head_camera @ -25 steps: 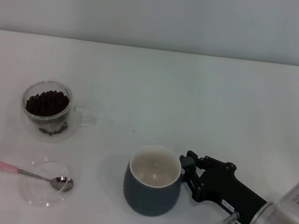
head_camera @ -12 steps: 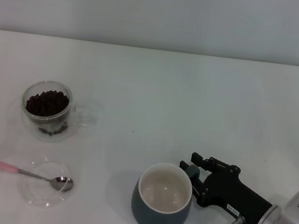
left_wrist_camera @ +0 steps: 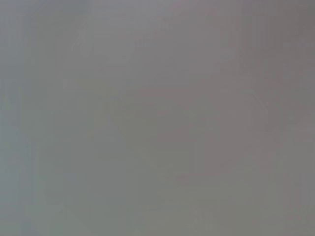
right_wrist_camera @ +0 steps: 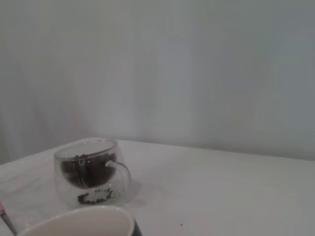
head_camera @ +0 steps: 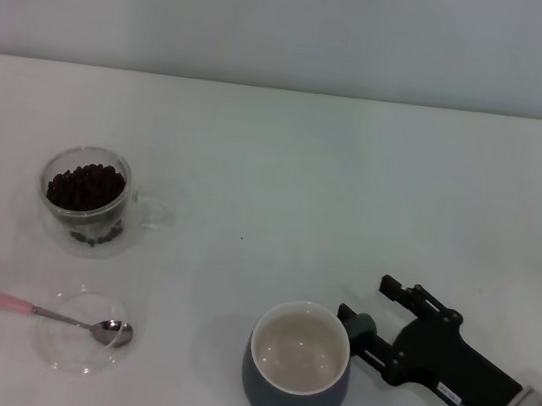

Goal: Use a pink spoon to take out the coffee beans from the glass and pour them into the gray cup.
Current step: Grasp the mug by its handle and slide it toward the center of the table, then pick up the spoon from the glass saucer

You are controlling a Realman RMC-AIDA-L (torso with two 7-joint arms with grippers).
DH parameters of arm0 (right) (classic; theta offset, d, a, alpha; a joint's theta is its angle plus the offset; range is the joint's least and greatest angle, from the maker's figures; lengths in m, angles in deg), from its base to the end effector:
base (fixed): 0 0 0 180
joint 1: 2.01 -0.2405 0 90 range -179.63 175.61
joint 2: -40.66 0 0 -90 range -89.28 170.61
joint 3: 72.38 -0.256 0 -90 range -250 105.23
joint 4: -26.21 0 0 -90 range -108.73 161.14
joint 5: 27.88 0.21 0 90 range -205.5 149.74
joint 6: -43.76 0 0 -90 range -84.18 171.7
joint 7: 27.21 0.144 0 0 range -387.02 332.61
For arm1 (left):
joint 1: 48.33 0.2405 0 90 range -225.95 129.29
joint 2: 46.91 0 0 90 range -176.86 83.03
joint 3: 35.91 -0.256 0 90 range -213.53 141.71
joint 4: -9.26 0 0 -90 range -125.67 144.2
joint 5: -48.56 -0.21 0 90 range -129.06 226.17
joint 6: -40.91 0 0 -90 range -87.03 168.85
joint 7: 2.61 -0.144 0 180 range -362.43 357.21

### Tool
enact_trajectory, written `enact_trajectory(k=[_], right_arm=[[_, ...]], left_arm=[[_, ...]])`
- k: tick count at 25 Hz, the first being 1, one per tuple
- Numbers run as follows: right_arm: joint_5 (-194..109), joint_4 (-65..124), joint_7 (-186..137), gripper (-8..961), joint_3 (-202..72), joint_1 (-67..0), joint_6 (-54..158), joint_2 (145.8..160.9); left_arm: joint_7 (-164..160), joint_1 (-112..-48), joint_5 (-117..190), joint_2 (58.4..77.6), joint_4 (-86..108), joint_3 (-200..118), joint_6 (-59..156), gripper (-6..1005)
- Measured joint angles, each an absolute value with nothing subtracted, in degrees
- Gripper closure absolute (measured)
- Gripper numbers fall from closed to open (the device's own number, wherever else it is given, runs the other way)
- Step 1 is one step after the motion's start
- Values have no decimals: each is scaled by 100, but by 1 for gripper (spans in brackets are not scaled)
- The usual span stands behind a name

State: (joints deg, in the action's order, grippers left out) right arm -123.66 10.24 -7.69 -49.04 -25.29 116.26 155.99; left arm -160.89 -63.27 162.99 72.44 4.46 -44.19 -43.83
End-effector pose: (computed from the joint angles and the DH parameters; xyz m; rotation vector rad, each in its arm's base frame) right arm 0.3238 0.2401 -0.0894 -2.2198 0.6739 0.7424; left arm -0.3823 0.2418 0.0221 -1.2760 -0.6917 -0.8435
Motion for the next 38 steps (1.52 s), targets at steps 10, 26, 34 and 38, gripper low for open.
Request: enact_trajectory(k=[10, 26, 34, 38], right_arm=[[-12368, 1378, -449, 157, -4779, -2279, 11734, 15574], [-12377, 2270, 924, 160, -3932, -2112, 12137, 15554], [-12428, 2736, 1336, 162, -3809, -1842, 12417, 15535], [-12428, 2906, 1369, 163, -3799, -1636, 12579, 15500]], left_arm=[[-16090, -6351, 16299, 7244, 372, -4417, -4475, 237], [-16090, -6378, 16328, 7244, 365, -4409, -4546, 241], [-16090, -6380, 16334, 7244, 363, -4408, -4549, 242], [-16090, -6377, 16334, 7244, 363, -4408, -4552, 243]])
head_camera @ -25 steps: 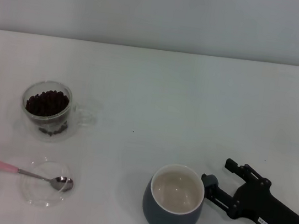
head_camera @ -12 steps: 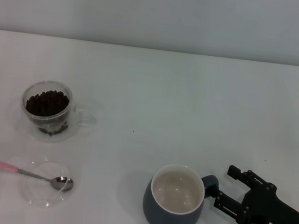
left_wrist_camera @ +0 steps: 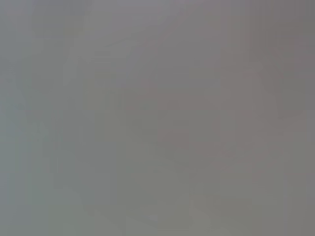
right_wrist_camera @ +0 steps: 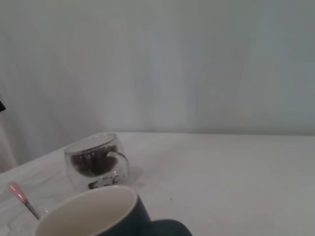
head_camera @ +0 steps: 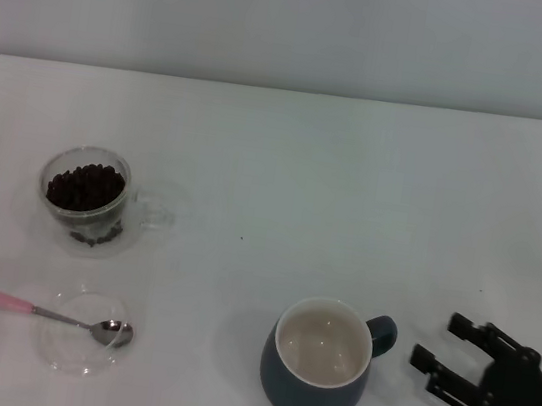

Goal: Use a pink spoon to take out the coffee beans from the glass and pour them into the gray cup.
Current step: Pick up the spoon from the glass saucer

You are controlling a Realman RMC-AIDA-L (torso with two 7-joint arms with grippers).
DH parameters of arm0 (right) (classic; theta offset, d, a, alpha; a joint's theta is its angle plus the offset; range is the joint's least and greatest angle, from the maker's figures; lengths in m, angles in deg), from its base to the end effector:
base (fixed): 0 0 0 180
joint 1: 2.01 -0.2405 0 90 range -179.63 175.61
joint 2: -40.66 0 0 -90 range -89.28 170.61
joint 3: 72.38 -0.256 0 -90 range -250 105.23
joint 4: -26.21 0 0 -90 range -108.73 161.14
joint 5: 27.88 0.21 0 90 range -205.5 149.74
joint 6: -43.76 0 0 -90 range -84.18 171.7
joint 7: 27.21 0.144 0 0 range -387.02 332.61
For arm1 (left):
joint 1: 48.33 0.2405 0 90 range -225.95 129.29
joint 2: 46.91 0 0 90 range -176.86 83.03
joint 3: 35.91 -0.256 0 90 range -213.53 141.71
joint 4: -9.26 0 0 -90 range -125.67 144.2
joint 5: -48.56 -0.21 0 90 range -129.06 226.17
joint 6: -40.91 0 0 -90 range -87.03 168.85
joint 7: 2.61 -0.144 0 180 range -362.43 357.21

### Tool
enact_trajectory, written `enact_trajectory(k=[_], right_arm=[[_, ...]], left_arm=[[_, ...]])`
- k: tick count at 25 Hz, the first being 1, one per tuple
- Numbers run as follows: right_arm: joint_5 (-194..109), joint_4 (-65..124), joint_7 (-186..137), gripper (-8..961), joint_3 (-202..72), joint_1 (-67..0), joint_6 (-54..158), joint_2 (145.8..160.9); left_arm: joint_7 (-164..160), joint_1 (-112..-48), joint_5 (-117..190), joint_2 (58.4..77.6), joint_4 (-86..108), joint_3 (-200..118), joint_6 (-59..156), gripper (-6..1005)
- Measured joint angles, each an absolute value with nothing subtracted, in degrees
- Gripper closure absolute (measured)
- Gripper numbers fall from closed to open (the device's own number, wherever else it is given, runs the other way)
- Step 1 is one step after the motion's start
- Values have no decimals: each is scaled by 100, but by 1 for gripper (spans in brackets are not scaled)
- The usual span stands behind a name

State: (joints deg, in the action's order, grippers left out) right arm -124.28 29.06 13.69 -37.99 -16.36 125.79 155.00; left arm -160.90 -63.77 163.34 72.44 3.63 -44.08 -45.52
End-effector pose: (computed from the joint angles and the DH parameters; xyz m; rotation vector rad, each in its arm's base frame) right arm 0.3676 0.2122 -0.0363 -2.2649 0.7937 0.7718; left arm -0.3765 0.2437 0.0223 -1.2661 -0.6757 -0.8771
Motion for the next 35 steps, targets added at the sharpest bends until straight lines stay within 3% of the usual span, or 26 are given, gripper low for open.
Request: enact_trajectory(k=[7, 14, 19, 25, 35], right_arm=[[-12278, 3138, 1429, 162, -4027, -1324, 12531, 15455], [-11456, 3183, 1016, 163, -5304, -1229, 12549, 15555], [-10507, 2894, 37, 166, -5750, -1484, 12636, 15584], [-9719, 2658, -618, 167, -5801, -1947, 12558, 15587], [-9721, 2639, -804, 167, -5758, -2520, 12259, 15598]], left_arm=[[-16090, -6330, 16334, 7235, 370, -4408, -4630, 245], [-15956, -6055, 16277, 7228, 363, -4448, -4793, 246], [-15041, -5792, 15909, 7208, 430, -4467, -4820, 247], [-11459, -5203, 14125, 7154, 1706, -4471, -4641, 249], [-9894, -5360, 12469, 6977, 2078, -4470, -4572, 251]])
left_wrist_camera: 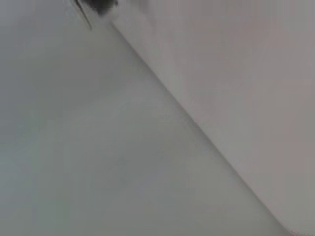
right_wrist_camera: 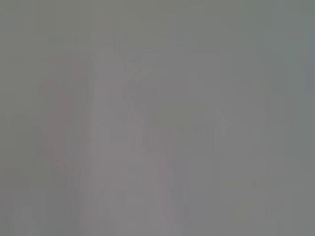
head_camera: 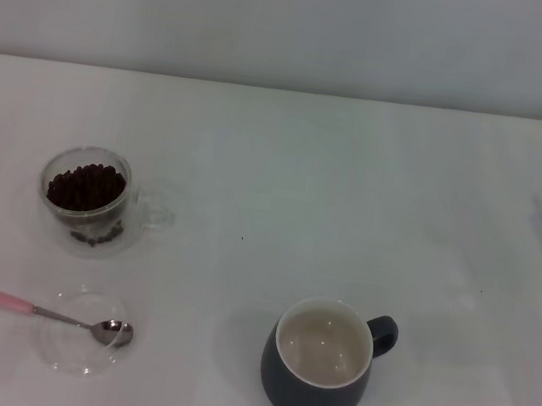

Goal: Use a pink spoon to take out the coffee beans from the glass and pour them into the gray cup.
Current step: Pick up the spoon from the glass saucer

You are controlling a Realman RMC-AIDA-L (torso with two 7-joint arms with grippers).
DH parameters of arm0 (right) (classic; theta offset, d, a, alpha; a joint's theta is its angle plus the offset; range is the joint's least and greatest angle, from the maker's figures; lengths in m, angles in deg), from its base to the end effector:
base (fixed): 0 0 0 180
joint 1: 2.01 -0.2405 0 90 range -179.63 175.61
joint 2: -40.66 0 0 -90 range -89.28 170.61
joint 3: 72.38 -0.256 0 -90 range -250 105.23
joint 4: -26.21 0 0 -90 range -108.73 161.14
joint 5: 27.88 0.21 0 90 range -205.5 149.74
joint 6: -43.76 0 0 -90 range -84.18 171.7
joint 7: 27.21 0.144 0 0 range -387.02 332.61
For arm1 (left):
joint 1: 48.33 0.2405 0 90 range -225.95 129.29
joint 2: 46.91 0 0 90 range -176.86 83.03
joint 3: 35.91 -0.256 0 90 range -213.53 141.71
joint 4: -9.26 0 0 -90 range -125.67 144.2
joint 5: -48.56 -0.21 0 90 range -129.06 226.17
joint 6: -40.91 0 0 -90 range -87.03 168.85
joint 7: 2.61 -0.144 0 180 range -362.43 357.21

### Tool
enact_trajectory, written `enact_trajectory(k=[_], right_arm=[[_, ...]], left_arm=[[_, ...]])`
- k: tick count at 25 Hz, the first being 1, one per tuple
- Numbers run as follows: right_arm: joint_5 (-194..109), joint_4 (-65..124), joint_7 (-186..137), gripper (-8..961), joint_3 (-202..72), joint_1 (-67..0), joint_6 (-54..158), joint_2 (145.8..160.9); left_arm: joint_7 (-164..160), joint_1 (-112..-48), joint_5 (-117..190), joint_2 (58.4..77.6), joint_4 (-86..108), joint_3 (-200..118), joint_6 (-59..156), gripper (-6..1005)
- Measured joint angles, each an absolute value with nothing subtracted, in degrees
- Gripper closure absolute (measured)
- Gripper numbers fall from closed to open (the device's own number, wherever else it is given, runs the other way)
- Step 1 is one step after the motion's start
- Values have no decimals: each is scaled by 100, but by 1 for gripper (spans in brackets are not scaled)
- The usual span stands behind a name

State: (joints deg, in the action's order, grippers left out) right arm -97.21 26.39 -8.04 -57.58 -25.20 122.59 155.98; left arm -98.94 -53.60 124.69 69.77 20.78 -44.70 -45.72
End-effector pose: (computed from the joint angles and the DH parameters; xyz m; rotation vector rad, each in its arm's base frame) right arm 0.3608 0.3077 0.0431 -1.5415 0.4758 0.7590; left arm -0.4064 0.1775 0.0160 -1.5486 -1.5253 -1.1873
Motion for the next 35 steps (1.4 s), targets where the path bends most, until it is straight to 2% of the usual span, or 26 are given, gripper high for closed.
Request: enact_trajectory(k=[6, 14, 19, 23, 30, 35], right_arm=[[-9722, 2624, -789, 167, -5753, -2561, 12227, 15599], [-9697, 2490, -776, 168, -5781, -2547, 12225, 15598], [-9696, 2482, -775, 168, -5773, -2545, 12259, 15597], [-9711, 2453, -771, 168, -5777, -2554, 12259, 15597], [-9714, 2410, -769, 168, -5788, -2569, 12254, 15597], [-9714, 2409, -769, 168, -5788, -2565, 12244, 15597]], left_arm=[[-9247, -5708, 11864, 6867, 2103, -4469, -4325, 252], [-9131, -5990, 11411, 6857, 2157, -4470, -4170, 254], [-9245, -6014, 11344, 6881, 2157, -4464, -4109, 342], [-9378, -6026, 11355, 6950, 2157, -4460, -4083, 371], [-9427, -6093, 11339, 6978, 2157, -4469, -4019, 501], [-9449, -6132, 11338, 6980, 2157, -4470, -3994, 501]])
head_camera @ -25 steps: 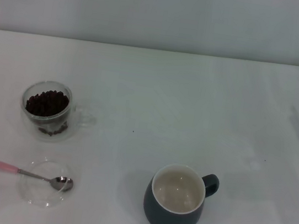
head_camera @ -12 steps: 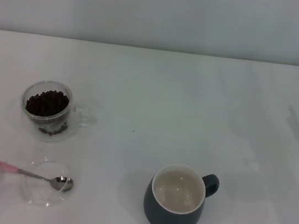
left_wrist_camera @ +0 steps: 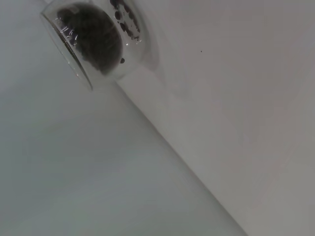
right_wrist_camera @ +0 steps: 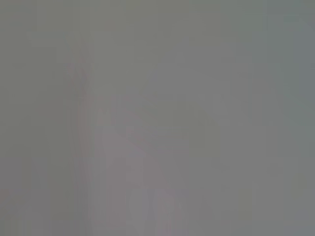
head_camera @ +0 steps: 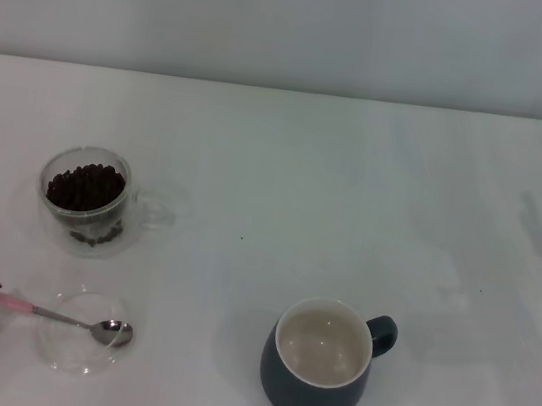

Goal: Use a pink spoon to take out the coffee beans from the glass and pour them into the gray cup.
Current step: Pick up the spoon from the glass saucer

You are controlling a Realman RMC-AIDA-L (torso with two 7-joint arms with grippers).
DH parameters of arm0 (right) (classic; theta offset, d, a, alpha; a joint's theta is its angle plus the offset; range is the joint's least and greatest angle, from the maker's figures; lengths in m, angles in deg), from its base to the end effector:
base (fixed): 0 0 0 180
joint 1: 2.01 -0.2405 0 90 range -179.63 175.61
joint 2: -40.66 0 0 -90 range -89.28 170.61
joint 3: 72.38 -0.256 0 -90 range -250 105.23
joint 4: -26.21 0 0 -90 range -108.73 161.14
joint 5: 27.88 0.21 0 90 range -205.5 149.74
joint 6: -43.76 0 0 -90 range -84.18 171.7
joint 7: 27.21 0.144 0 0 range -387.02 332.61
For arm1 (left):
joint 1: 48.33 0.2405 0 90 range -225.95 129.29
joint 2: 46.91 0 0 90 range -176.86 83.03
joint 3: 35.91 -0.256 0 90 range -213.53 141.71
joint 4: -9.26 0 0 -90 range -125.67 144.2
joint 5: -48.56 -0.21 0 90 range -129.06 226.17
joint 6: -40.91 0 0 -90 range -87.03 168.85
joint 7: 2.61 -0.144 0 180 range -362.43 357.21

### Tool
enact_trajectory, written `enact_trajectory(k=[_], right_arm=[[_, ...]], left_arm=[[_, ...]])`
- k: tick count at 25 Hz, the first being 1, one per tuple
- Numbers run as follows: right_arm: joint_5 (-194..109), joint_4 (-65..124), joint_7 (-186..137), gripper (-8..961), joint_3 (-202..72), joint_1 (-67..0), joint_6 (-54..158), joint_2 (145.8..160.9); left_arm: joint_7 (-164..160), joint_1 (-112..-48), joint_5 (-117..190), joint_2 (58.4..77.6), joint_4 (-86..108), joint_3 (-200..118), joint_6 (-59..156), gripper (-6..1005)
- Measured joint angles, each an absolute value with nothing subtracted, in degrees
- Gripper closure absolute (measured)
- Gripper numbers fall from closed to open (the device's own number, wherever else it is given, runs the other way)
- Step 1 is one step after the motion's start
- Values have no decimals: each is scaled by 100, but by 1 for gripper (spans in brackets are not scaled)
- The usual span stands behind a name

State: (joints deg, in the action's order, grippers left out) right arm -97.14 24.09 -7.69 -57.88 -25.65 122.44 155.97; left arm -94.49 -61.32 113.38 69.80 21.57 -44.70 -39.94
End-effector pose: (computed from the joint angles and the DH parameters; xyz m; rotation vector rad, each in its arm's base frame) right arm 0.3580 0.3075 0.0346 -1.5410 0.5188 0.7854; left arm -0.3912 0.2192 -0.0085 -1.7569 -1.6342 -1.0570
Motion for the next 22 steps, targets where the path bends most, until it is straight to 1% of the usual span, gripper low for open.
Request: enact_trajectory(k=[5, 8, 13, 19, 22], right_arm=[[-9714, 2409, -769, 168, -5786, -2562, 12242, 15597], [-9714, 2409, -769, 167, -5779, -2551, 12238, 15597], [-9717, 2410, -769, 167, -5755, -2540, 12227, 15597], [-9718, 2418, -769, 167, -5753, -2529, 12222, 15597], [-9720, 2419, -769, 167, -5753, -2530, 12222, 15597]], left_arm=[[-9449, -6195, 11265, 6991, 2147, -4470, -3837, 500], [-9464, -6231, 11215, 7044, 2148, -4471, -3806, 501], [-9528, -6238, 11226, 7075, 2155, -4463, -3829, 589], [-9596, -6198, 11258, 7081, 2157, -4433, -3960, 811], [-9613, -6196, 11258, 7077, 2157, -4432, -4031, 813]])
